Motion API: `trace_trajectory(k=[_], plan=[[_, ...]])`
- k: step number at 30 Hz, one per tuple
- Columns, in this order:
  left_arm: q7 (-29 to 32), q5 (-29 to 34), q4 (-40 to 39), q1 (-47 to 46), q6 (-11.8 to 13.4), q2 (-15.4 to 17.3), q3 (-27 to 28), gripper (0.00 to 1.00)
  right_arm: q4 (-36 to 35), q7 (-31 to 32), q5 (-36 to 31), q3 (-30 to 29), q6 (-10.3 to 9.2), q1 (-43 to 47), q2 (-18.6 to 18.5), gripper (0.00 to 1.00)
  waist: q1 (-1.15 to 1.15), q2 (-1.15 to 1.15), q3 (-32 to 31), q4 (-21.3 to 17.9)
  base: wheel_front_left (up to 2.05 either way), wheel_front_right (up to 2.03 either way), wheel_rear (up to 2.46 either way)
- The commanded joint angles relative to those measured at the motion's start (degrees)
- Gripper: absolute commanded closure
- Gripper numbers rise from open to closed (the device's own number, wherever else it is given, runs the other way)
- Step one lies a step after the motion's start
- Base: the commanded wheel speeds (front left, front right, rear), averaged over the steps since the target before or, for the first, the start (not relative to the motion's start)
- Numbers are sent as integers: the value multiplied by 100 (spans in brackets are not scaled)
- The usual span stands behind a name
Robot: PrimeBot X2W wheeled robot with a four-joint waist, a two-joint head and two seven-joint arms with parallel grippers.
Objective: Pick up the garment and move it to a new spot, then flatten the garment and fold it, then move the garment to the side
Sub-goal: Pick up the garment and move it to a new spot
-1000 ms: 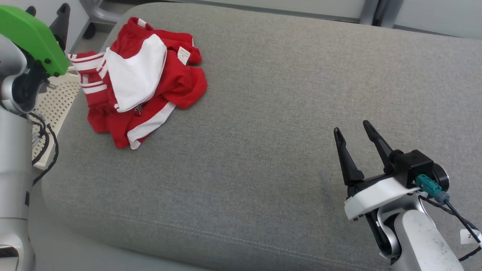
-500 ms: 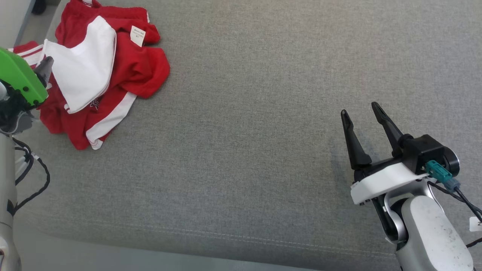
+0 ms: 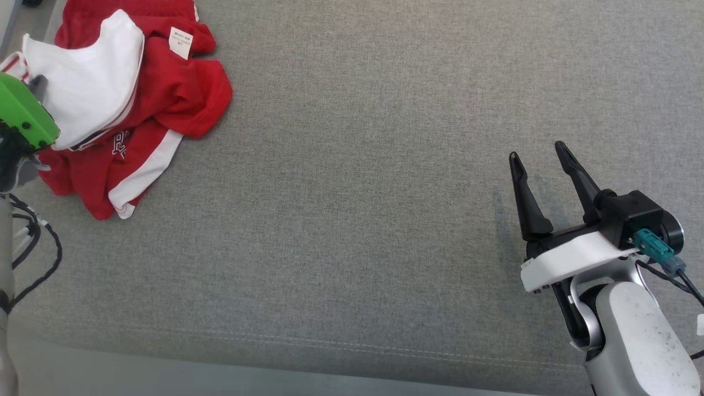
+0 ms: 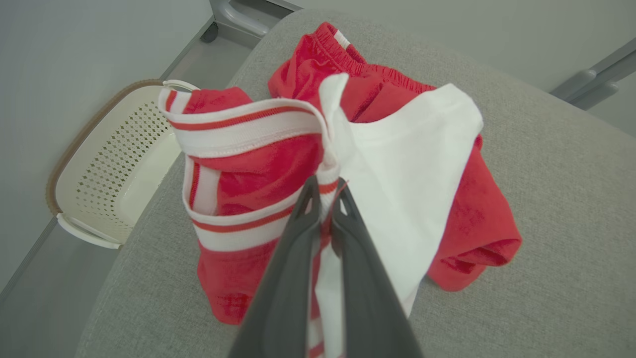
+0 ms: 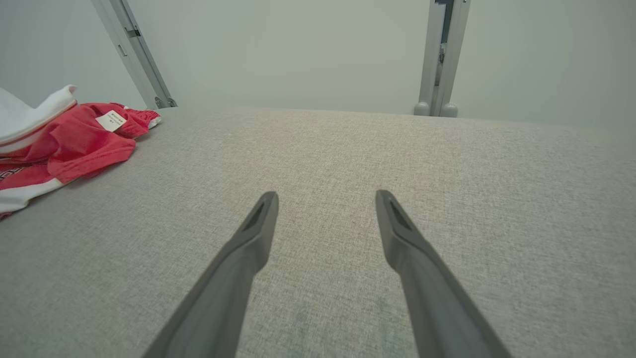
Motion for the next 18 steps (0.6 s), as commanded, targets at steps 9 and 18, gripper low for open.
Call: trace_trajectory(k=[9, 18], plan=[[-1065, 585, -352, -570, -14, 367, -454, 100, 36, -60, -13, -157, 0, 150, 118, 0, 0, 0, -352, 66, 0, 0, 0], [-1594, 1014, -1174, -735, -15, 286, -898, 100, 84, -159, 22, -203, 0, 277, 246, 0, 0, 0, -768, -22, 0, 0, 0]])
